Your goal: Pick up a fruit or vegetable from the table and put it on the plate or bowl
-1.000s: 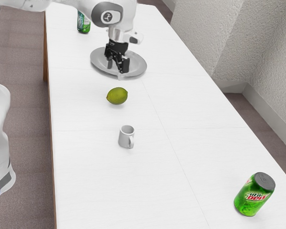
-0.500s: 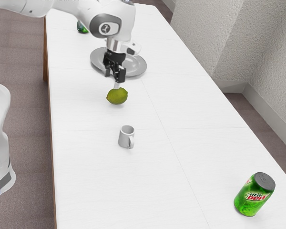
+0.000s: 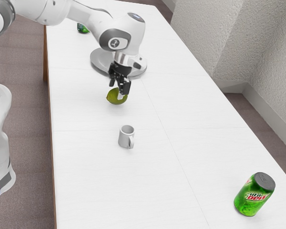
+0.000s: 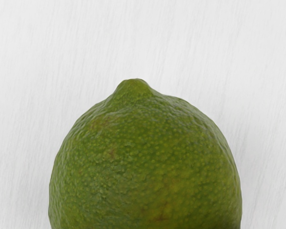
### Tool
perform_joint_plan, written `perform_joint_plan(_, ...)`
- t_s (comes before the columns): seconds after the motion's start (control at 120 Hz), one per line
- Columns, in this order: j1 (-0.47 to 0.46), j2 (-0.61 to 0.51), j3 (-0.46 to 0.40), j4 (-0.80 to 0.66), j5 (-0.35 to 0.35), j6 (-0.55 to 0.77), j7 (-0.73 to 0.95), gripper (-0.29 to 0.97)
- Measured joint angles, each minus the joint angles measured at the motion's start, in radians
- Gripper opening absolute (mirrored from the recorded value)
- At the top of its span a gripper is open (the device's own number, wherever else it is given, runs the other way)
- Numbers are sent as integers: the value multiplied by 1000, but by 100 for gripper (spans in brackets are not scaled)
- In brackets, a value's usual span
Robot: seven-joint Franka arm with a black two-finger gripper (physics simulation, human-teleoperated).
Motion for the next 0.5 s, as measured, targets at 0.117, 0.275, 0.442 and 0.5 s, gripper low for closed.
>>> perform_joint_plan(0.117,0,32,0,4,0,8,-2,67)
perform_joint_plan(0.275,0,43,0,3,-1,15,-4,66)
perform_joint_plan(0.442,-1,68,0,4,-6,23,-6,63)
perform_joint_plan(0.5,-1,71,0,4,-8,26,-7,58)
